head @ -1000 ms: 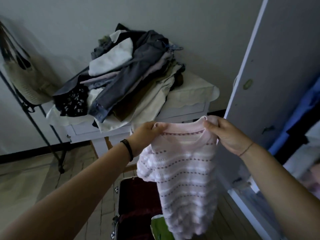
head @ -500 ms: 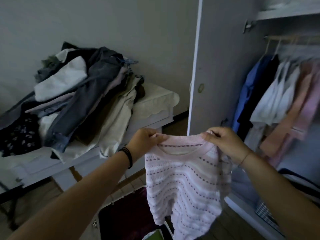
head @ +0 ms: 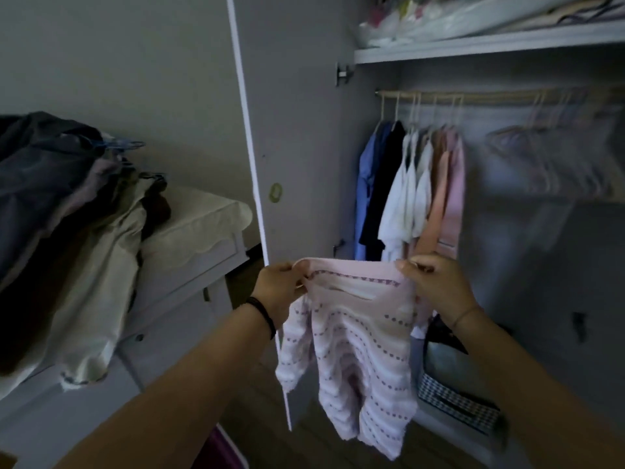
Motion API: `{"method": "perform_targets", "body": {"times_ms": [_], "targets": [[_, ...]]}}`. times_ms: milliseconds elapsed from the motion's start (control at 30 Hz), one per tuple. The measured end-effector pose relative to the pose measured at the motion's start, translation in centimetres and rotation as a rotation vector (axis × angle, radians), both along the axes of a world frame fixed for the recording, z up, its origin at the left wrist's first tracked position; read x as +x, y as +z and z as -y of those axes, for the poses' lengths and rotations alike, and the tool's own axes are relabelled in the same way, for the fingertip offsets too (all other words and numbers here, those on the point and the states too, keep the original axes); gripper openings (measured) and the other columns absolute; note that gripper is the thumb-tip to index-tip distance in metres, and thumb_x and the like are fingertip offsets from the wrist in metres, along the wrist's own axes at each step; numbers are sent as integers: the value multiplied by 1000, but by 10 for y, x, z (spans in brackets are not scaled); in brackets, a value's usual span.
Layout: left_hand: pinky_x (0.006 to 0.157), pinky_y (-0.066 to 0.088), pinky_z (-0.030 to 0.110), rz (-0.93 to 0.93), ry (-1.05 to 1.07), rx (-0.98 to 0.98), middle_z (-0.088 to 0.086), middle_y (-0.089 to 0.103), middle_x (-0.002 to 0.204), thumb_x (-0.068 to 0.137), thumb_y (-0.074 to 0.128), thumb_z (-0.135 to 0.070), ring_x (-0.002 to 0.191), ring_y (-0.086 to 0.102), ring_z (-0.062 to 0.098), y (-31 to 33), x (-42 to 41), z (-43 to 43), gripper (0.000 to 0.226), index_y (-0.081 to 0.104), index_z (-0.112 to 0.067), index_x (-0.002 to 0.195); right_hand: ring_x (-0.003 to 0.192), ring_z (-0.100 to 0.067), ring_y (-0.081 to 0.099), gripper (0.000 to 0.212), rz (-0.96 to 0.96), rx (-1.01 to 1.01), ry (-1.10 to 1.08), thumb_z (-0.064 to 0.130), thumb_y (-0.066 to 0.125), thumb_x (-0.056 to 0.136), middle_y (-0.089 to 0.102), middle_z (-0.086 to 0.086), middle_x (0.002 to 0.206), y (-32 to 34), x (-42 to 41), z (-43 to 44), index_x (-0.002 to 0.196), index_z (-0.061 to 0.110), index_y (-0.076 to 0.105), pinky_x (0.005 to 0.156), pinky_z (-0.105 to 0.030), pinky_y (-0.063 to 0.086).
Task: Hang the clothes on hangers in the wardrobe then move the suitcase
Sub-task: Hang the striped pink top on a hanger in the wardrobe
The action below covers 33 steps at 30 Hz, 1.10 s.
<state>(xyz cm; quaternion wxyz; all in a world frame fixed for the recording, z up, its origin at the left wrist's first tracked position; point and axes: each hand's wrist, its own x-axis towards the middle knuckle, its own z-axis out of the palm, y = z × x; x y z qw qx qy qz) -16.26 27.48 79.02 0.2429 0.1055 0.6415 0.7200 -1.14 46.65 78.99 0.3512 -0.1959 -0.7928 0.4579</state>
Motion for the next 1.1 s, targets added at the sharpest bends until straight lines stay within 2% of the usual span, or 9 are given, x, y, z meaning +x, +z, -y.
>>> {"method": "perform_targets", "body": {"times_ms": [200,267,333,433,567,700,833,967,1100], "targets": [[69,54,34,9,-180,20,11,68,76,94,55,-24,70,63,24,-1,-8,-96,25,67,-6,82,71,-33,62,20,26,-322,-115,17,61,90,67,-28,84,-11,-2,-91,77,4,69,69,-52,53],[77,52,41,-31,-220,-17,16,67,84,94,55,-28,78,62,29,-1,-14,-126,26,67,-6,86,76,-36,64,17,0,-492,-106,16,57,93,68,-23,91,-11,-6,-118,86,7,69,69,-47,55],[83,49,45,-83,-263,-74,20,65,93,92,58,-33,85,60,32,-1,-17,-154,30,67,-4,94,67,-21,61,18,-46,-660,-104,15,51,96,65,-12,82,-7,-11,-141,84,11,64,59,-31,56],[79,52,42,-226,-358,-180,23,64,87,84,67,-39,80,59,30,1,-24,-191,40,66,0,91,62,-15,53,27,-111,-766,-144,15,44,98,56,-8,71,-3,-17,-175,76,10,57,53,-24,49],[72,48,33,-363,-483,-375,19,61,80,77,68,-52,73,56,24,6,-43,-226,56,65,4,84,64,-18,55,28,-198,-739,-182,22,45,99,57,-9,73,7,-22,-220,75,11,57,64,-33,49],[85,51,43,-241,-486,-218,32,62,95,88,62,-42,83,59,31,5,-54,-267,53,62,10,91,75,-23,59,22,-202,-669,-187,29,55,94,63,-13,84,7,-29,-258,81,13,63,77,-40,51],[87,50,41,-177,-496,-6,31,58,85,92,58,-30,80,58,34,23,-57,-321,40,62,7,79,72,-26,59,28,-123,-517,-300,32,61,90,64,-14,78,7,-36,-295,75,9,65,66,-35,51],[104,41,51,-136,-595,97,46,53,111,93,57,-26,98,56,43,48,-63,-364,50,56,24,100,68,-24,51,34,-94,-354,-419,33,61,89,54,-16,72,17,-34,-329,75,3,60,64,-34,40],[93,52,42,-95,-691,143,34,62,109,92,56,-24,94,64,32,68,-71,-406,43,61,15,109,63,-23,43,32,-82,-262,-518,27,61,90,44,-15,67,24,-35,-361,70,3,55,58,-31,36]]}}
